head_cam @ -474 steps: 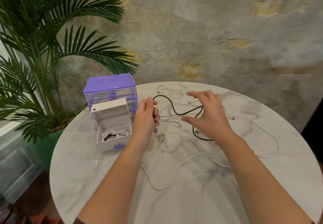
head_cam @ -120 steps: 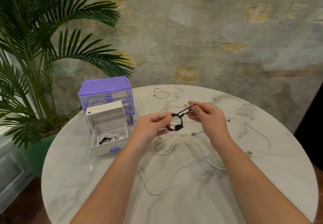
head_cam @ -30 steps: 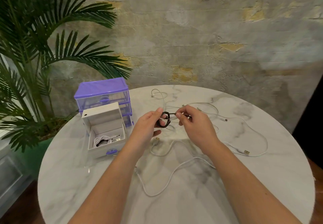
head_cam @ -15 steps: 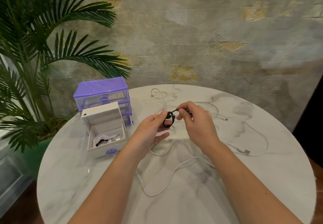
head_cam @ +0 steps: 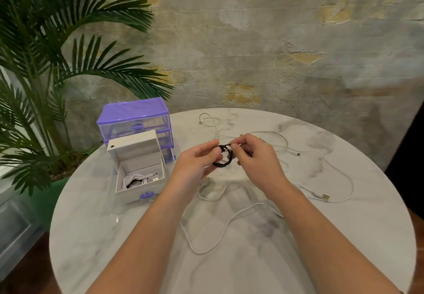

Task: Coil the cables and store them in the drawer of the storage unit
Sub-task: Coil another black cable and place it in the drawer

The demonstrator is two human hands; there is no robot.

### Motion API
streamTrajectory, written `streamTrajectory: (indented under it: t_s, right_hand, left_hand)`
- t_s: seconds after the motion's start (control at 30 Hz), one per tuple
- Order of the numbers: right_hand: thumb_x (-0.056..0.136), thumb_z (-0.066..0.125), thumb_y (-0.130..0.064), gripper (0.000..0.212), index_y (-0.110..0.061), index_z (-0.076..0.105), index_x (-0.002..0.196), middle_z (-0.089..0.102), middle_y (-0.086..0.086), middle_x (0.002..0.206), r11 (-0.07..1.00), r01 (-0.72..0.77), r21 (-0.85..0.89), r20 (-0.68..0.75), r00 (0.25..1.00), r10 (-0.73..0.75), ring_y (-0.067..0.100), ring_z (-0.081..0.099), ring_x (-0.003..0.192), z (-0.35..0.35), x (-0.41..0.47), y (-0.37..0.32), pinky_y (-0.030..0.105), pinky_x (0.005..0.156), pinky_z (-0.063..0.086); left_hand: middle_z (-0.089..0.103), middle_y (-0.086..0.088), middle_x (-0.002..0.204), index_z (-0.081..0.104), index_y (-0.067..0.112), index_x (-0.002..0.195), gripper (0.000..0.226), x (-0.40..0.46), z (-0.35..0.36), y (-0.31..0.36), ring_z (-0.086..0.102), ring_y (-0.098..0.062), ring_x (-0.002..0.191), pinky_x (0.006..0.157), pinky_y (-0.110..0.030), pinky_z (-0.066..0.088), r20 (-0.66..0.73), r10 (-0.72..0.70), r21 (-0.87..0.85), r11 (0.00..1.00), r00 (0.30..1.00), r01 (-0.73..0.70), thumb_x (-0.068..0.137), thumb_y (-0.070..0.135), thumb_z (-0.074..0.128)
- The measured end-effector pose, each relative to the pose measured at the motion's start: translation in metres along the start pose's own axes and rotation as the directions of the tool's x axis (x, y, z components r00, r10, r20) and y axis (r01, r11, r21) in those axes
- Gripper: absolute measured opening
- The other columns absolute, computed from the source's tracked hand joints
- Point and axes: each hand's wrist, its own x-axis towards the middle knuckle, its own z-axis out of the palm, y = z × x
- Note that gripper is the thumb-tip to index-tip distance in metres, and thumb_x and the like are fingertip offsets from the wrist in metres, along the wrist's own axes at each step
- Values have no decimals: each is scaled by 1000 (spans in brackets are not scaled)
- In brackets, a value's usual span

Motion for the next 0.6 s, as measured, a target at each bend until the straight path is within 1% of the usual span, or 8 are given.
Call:
streamTrajectory:
  t_s: [0.07, 0.13, 0.23, 0.3, 0.37, 0.47, 0.53, 0.6]
  right_hand:
    - [92, 61, -30, 9, -33, 68, 89, 70, -13, 84, 997, 52, -63, 3, 999, -51, 8, 63, 81, -2, 1, 0, 41, 76, 52]
    - [93, 61, -32, 11, -36, 71, 94, 67, -14, 88, 959, 148, -241, -25, 987, -159, 10, 55, 86, -5, 1, 1, 34, 79, 46]
    - [92, 64, -30, 16, -31, 74, 103, 61, -9, 91, 884, 188, -427, -81, 966, -244, 15, 44, 91, -11, 4, 5, 31, 84, 37]
    - [93, 62, -25, 17, -26, 75, 105, 57, -8, 89, 909, 150, -388, -67, 979, -190, 15, 46, 90, -13, 6, 9, 27, 81, 37]
    - [95, 59, -20, 16, -21, 73, 103, 54, -9, 89, 949, 111, -294, -28, 992, -125, 9, 49, 83, -13, 7, 9, 21, 76, 36]
    - [96, 56, -15, 15, -16, 71, 99, 57, -11, 88, 974, 84, -210, -20, 996, -90, 8, 52, 79, -8, 5, 5, 27, 76, 44]
    - [95, 57, -15, 14, -18, 71, 96, 64, -10, 85, 990, 17, -137, -30, 999, -21, 13, 59, 80, -6, 4, 2, 30, 72, 48]
    - [95, 58, -18, 14, -21, 72, 95, 67, -8, 82, 995, -93, -27, -30, 995, 92, 13, 62, 73, -7, 3, -1, 28, 64, 49]
  left_hand:
    - [70, -5, 92, 66, 14, 117, 29, -1, -1, 1, 68, -10, 81, 71, -18, 55, -2, 6, -32, 999, 1000, -6, 88, 7, 66]
    - [70, -5, 90, 65, 17, 116, 31, -2, -2, 2, 68, -11, 80, 70, -19, 55, 11, -8, -88, 996, 1000, 8, 87, 6, 66]
    - [70, -3, 83, 65, 15, 117, 29, -1, -2, 4, 68, -10, 79, 79, -22, 58, 24, -45, -214, 975, 999, 50, 89, 5, 63]
    - [69, -1, 80, 67, 13, 116, 27, 0, -3, 5, 67, -8, 79, 86, -23, 55, 21, -66, -271, 960, 998, 69, 90, 6, 62]
    - [69, -1, 80, 69, 14, 111, 24, 0, -4, 6, 66, -7, 78, 84, -21, 55, 21, -78, -294, 952, 997, 81, 89, 9, 63]
    - [68, -1, 79, 72, 16, 103, 18, -1, -4, 6, 66, -7, 78, 74, -18, 57, 30, -94, -310, 946, 995, 99, 88, 12, 64]
    - [68, 0, 78, 72, 17, 102, 16, -1, -4, 7, 66, -8, 80, 75, -18, 57, 30, -105, -312, 944, 994, 109, 88, 14, 64]
    - [69, -1, 79, 72, 16, 101, 15, -1, -4, 7, 65, -8, 81, 78, -18, 57, 32, -119, -319, 940, 992, 123, 88, 15, 64]
